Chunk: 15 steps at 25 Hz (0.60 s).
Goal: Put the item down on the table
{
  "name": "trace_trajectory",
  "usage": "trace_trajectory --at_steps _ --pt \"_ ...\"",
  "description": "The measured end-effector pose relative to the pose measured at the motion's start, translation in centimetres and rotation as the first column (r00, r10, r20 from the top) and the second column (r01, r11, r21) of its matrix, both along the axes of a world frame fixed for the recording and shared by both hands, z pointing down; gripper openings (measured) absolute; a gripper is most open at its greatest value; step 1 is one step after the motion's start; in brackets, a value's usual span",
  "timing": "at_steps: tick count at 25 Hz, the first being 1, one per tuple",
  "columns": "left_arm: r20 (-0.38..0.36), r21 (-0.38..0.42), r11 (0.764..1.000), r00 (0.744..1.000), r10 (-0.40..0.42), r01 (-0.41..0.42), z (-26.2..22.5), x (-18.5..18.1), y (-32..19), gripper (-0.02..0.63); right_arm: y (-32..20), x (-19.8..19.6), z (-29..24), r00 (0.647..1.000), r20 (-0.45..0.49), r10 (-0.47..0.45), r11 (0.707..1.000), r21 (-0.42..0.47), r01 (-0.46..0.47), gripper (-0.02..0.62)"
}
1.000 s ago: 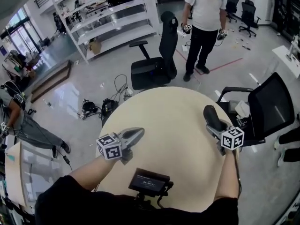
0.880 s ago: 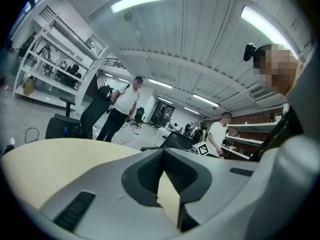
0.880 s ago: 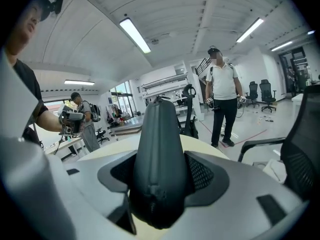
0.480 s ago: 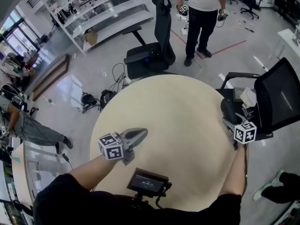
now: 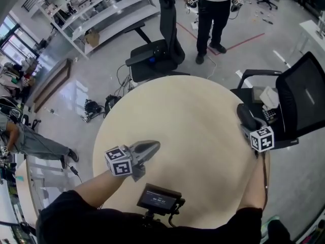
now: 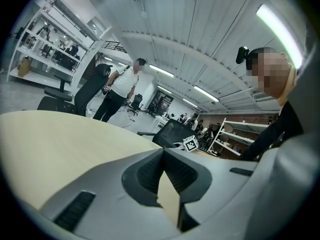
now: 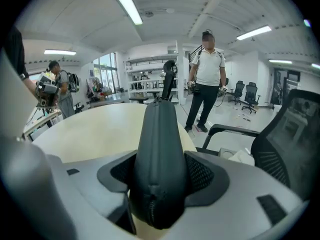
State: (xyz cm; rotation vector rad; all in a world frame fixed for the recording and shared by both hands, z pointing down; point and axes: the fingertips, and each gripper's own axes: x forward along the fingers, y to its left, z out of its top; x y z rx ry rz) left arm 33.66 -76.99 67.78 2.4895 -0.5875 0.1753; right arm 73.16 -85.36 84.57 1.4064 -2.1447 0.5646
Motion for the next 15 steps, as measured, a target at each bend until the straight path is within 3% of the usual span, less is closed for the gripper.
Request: trace_trajectory --at_steps 6,15 --pt "-0.002 -0.008 1.0 1.0 0.007 -0.007 0.7 0.7 -0.3 0.002 0.2 0.4 1.9 0.991 -0.125 -0.037 0.999 -0.034 0.033 0.285" --pt "-0.004 -0.008 1.0 1.0 0.016 -0.016 0.4 1.1 0.2 0.002 1.4 -1.2 1.9 0.988 -0.117 -0.098 0.995 -0.039 0.094 0.287"
